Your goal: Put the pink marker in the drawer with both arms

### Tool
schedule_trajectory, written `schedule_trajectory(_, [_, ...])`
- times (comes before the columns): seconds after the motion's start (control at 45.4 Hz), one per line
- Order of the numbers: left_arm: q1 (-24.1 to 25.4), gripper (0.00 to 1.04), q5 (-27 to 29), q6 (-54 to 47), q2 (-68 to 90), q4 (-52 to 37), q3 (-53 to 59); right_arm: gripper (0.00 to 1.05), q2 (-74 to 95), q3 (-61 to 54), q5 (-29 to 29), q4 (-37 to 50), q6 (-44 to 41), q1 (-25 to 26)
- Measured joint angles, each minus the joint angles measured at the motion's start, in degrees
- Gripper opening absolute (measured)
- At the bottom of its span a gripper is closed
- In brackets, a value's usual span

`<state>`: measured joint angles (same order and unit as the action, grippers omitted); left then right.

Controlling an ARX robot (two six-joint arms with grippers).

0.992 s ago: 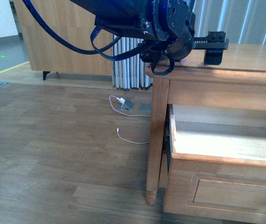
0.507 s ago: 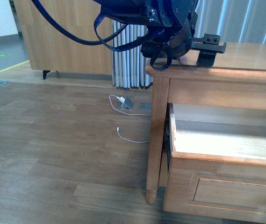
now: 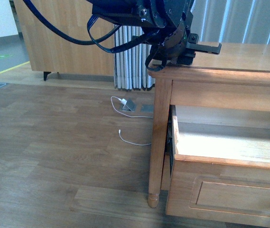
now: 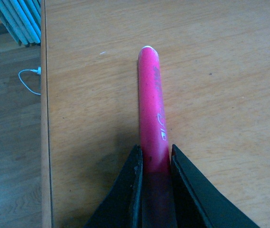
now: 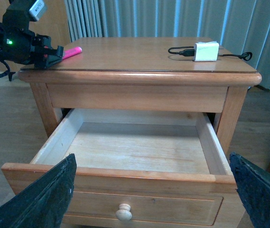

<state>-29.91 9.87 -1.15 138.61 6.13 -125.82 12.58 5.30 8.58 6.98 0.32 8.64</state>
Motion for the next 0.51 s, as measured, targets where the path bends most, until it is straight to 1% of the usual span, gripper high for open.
schedule_trajectory(0.198, [1.2, 0.15, -4.0, 1.6, -5.5, -7.6, 10.4, 0.96, 0.0, 0.0, 0.0, 0.0, 0.0, 0.0])
schedule_trajectory(0.287, [2.1, 0.15, -6.4, 1.6, -9.7, -11.1, 16.7, 0.96, 0.0, 0.0, 0.0, 0.0, 0.0, 0.0])
schedule_trajectory(0.507, [3.8, 0.15, -17.3, -1.0, -23.3, -17.7, 33.0, 0.96, 0.0, 0.0, 0.0, 0.0, 0.0, 0.0])
